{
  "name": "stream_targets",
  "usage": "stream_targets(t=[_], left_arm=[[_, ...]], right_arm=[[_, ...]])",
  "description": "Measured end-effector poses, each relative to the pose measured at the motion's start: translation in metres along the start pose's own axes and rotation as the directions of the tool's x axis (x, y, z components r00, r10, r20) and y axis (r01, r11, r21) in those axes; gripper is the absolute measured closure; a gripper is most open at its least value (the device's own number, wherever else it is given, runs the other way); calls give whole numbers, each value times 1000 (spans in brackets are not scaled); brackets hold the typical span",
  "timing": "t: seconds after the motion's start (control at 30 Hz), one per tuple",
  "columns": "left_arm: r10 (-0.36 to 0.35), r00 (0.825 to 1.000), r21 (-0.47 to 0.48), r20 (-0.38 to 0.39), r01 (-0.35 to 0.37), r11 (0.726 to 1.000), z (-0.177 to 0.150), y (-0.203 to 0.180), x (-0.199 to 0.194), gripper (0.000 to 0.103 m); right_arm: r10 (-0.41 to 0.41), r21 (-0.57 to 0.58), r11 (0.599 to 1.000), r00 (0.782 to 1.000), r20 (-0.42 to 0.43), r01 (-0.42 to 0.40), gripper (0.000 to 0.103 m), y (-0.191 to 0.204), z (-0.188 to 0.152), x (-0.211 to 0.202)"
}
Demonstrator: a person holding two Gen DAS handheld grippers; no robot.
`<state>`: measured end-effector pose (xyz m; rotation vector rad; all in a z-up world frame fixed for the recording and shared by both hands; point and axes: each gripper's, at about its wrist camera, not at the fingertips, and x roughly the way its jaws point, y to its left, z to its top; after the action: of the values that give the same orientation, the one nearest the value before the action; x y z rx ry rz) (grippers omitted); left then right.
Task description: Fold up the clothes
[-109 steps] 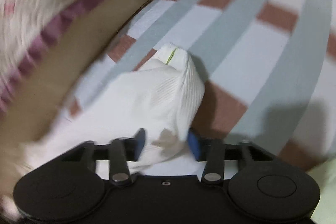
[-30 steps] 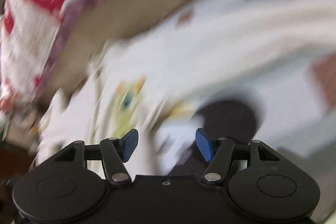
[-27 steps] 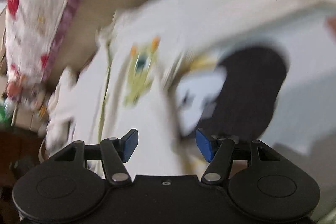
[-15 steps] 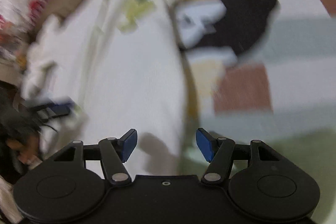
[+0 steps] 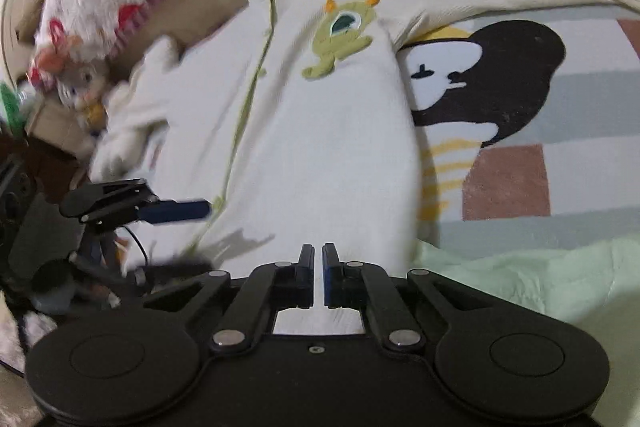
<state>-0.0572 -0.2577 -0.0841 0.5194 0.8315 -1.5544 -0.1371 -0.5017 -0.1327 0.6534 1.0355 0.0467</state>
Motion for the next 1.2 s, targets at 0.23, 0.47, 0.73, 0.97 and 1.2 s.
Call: stream_targets(t=[0.23, 0.47, 0.73, 0.97, 1.2], left_arm=[[19, 993, 48, -117, -14, 999, -1, -14, 34, 52], [13, 996, -13, -85, -14, 1000, -2, -7, 22, 52], [5, 997, 31, -72, -3, 1000, -2, -14, 19, 52], [-127, 992, 61, 20, 126, 990, 5, -29, 13, 39], [105, 987, 52, -122, -99, 994, 3, -28, 41, 100]], right_arm=[[-116, -338, 937, 992, -58, 90, 54, 22, -48, -32], [-132, -428, 895, 991, 11, 124, 54, 9, -96, -28], [-12, -253, 966, 984, 177, 58, 93, -4, -88, -18], [-21, -255, 964, 980, 196, 71, 96, 16, -66, -23], [-17, -303, 950, 977, 211, 82, 95, 38, -54, -30]])
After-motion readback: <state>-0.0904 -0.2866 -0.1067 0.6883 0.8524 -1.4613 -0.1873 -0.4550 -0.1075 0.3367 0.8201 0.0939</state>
